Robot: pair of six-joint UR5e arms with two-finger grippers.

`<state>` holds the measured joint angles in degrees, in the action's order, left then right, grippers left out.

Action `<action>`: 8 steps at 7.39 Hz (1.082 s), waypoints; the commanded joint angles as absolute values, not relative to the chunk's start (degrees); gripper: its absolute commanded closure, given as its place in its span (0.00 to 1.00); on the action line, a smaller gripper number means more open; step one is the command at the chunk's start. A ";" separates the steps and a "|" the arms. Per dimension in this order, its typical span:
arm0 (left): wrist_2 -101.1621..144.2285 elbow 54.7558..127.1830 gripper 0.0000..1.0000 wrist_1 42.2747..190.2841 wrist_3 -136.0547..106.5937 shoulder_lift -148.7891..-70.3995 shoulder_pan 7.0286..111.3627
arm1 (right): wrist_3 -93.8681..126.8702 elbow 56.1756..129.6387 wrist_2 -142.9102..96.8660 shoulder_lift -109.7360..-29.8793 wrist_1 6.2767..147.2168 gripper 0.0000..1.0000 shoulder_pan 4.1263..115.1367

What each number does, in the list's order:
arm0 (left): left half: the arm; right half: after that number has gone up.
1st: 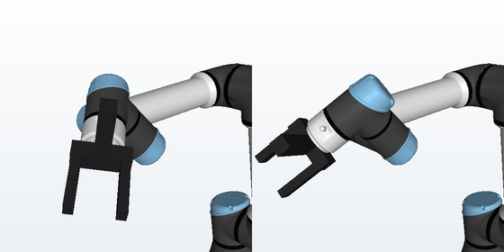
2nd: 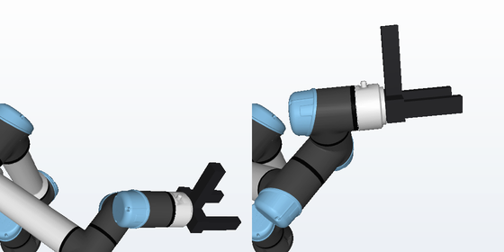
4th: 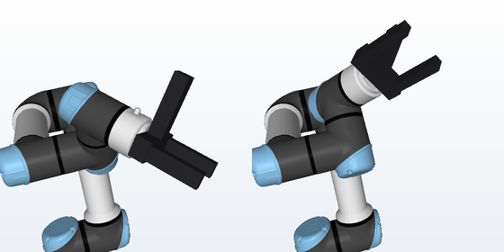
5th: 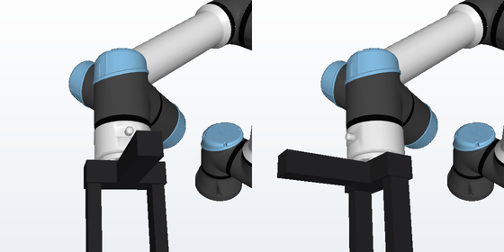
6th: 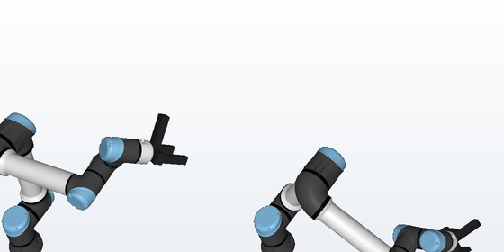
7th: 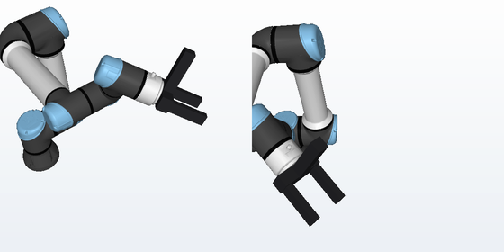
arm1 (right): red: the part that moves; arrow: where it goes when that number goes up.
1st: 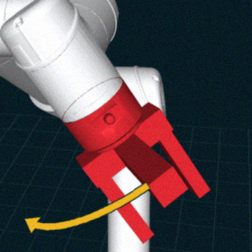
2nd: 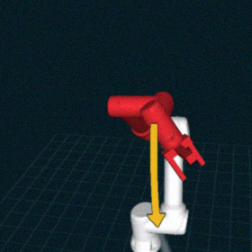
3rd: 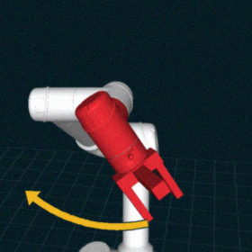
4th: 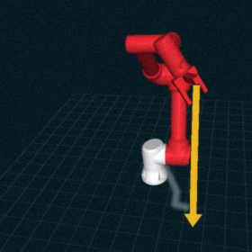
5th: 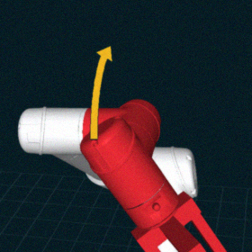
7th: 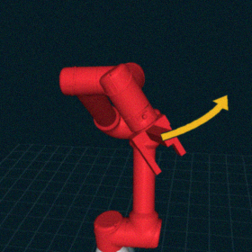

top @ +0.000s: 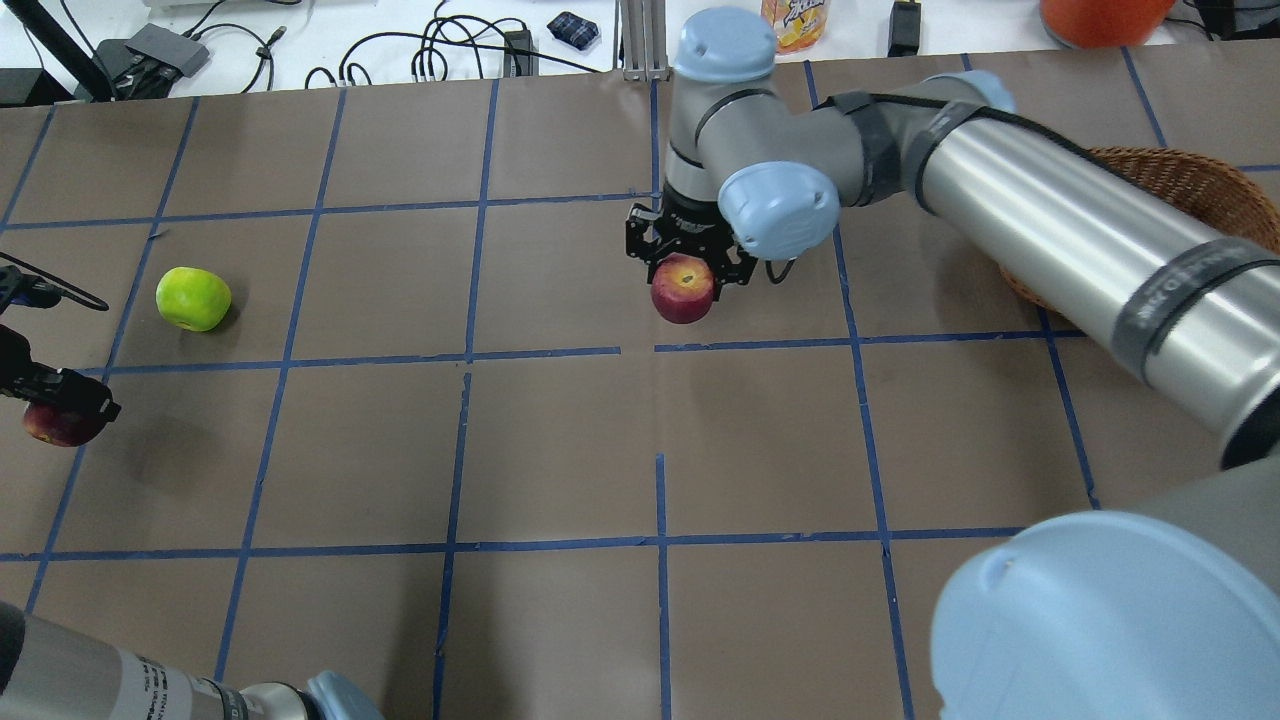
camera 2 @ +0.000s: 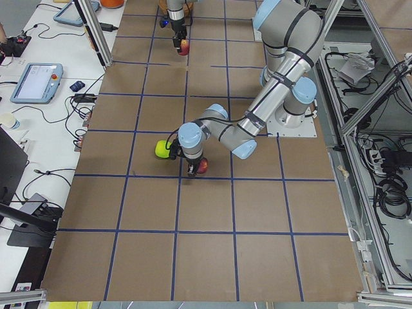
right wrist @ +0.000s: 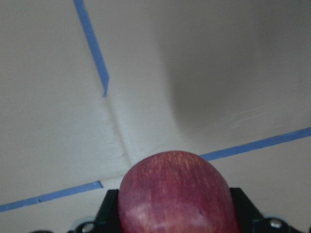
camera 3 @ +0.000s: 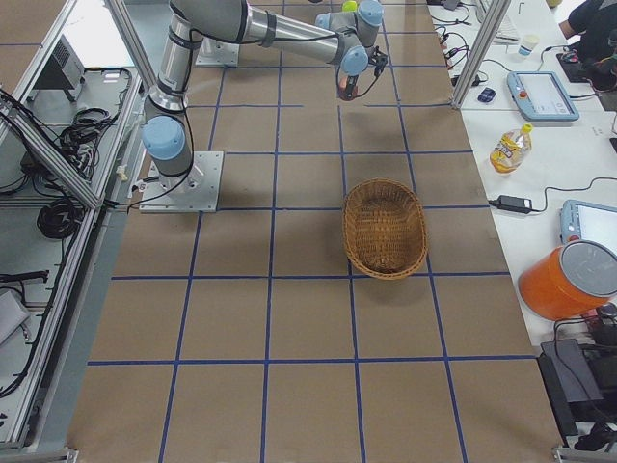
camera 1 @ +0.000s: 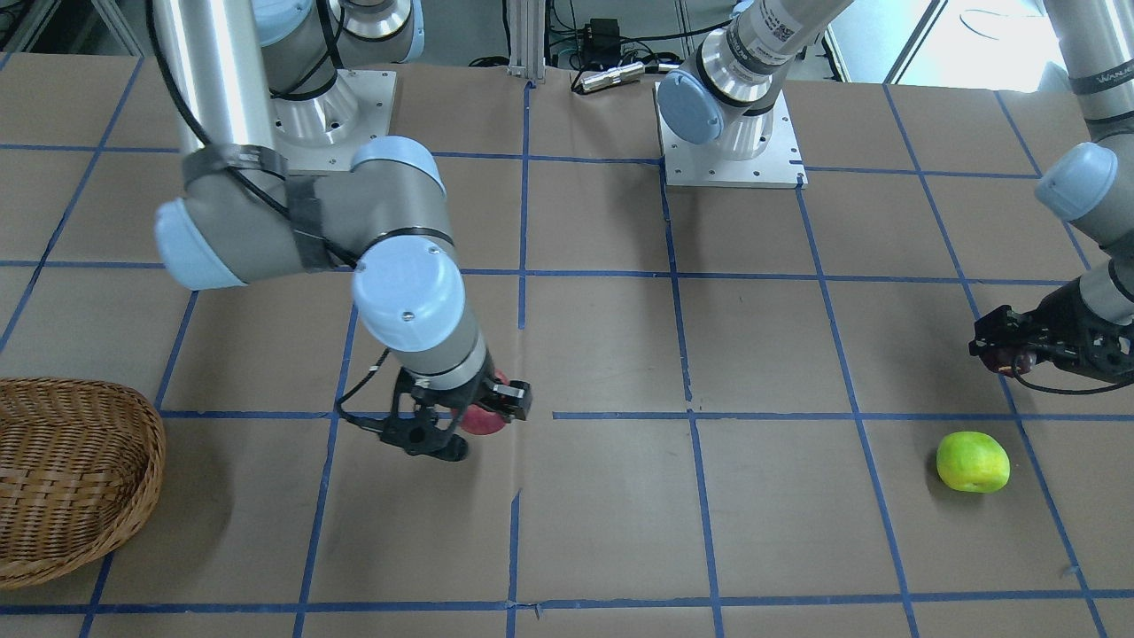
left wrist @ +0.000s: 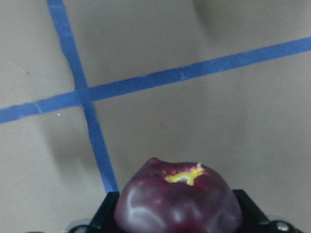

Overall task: Put all apples into basket
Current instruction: 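Carry red apple into basket with right gripper while left carries dark apple inward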

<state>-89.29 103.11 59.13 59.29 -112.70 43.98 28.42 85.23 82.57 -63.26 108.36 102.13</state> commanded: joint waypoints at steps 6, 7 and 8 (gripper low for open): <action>-85.78 101.34 1.00 54.08 -9.64 -110.64 96.95 | -27.18 85.69 92.37 -65.50 109.02 1.00 66.04; -85.69 101.34 1.00 51.01 -13.24 -112.92 101.90 | -31.34 85.95 92.29 -62.61 113.86 1.00 63.22; -85.87 101.42 1.00 48.98 -17.71 -115.29 104.56 | -34.16 85.52 92.37 -59.27 119.56 1.00 62.06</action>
